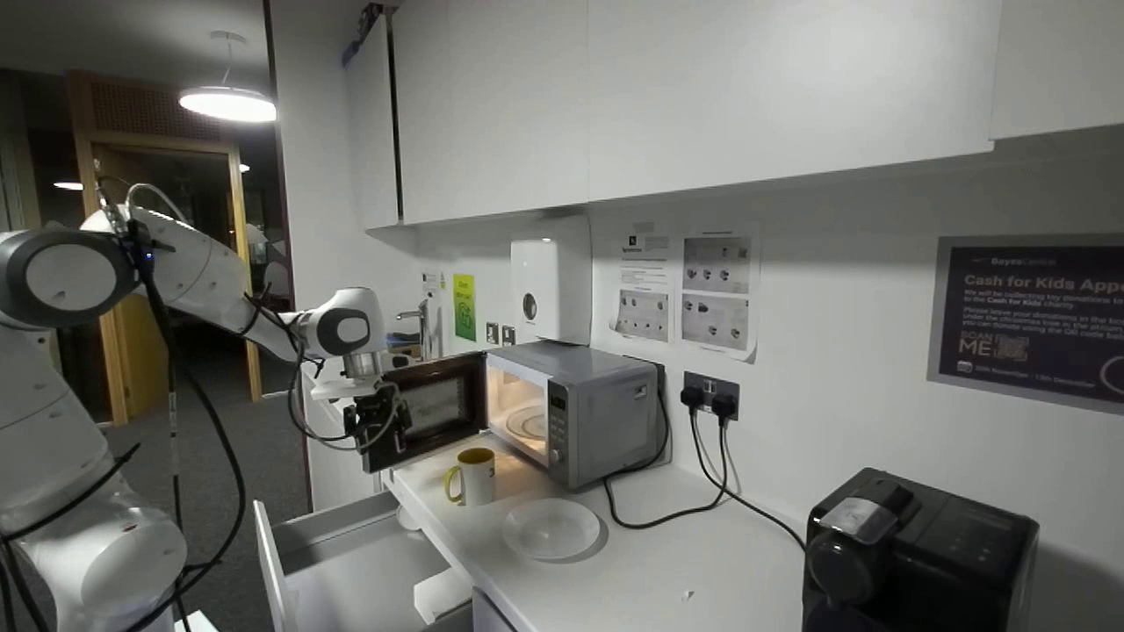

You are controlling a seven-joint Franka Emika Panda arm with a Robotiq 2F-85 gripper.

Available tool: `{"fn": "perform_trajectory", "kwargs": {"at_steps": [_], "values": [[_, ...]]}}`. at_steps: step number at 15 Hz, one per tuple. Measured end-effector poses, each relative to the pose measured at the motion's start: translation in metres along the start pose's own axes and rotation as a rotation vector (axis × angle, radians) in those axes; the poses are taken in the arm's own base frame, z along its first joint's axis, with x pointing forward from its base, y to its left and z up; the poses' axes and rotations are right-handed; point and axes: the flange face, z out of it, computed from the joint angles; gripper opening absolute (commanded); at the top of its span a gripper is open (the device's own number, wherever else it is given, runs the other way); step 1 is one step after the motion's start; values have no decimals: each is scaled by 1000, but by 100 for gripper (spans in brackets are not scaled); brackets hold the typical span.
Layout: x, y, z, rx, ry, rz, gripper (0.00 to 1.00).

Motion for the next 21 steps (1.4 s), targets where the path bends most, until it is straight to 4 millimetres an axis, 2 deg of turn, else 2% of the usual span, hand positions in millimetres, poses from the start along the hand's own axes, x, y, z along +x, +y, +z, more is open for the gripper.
{"fn": "perform_trajectory", "kwargs": {"at_steps": [5,9,14,21], "values": [[-26,-3,-12,-10,27,235,100],[-49,3,-10,-22,44,311,100],[-69,17,4,-24,117,334,100],[-84,49,27,-24,209,334,100]]}}
